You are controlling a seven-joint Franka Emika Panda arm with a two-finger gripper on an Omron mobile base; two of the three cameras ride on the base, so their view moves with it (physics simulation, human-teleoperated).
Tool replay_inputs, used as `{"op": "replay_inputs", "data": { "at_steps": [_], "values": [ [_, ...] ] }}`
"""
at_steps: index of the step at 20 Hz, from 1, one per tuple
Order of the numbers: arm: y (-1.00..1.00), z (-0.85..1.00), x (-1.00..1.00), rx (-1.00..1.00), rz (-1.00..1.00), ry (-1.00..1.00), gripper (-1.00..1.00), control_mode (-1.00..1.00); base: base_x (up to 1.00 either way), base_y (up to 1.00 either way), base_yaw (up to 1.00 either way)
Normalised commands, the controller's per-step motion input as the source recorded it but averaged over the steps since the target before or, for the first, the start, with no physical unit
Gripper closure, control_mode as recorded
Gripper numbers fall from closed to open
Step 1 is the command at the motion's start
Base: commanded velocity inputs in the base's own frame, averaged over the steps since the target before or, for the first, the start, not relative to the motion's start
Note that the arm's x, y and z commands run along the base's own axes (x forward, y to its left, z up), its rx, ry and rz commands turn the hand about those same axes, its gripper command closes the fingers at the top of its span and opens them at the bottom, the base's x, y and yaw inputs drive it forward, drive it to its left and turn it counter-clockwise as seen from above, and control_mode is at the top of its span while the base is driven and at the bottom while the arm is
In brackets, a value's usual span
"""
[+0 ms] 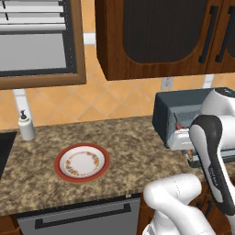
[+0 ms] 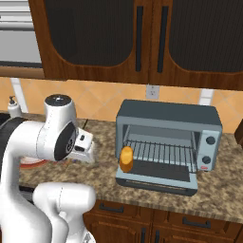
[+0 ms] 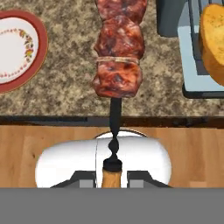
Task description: Pick up the kebab skewer and baguette bread, and place them inside the toaster oven. Close the toaster oven door and start by setting the timer.
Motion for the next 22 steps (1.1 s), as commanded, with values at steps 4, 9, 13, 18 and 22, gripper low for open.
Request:
{"op": "replay_inputs", "data": {
  "at_steps": [4, 9, 13, 18, 22],
  "values": [
    [-1.00, 0.18, 0.00, -0.04, 0.33, -0.01, 1.00, -1.00, 0.00, 0.00, 0.00],
    [-1.00, 0.00, 0.00, -0.04, 0.44, -0.06, 1.00, -1.00, 0.00, 0.00, 0.00],
    [-1.00, -0.02, -0.02, -0.07, 0.29, -0.07, 1.00, -1.00, 0.00, 0.00, 0.00],
    [-0.83, 0.00, 0.19, -0.08, 0.04, 0.00, 1.00, -1.00, 0.00, 0.00, 0.00],
    [-0.48, -0.23, 0.43, -0.18, 0.05, 0.02, 1.00, -1.00, 0.00, 0.00, 0.00]
  ]
}}
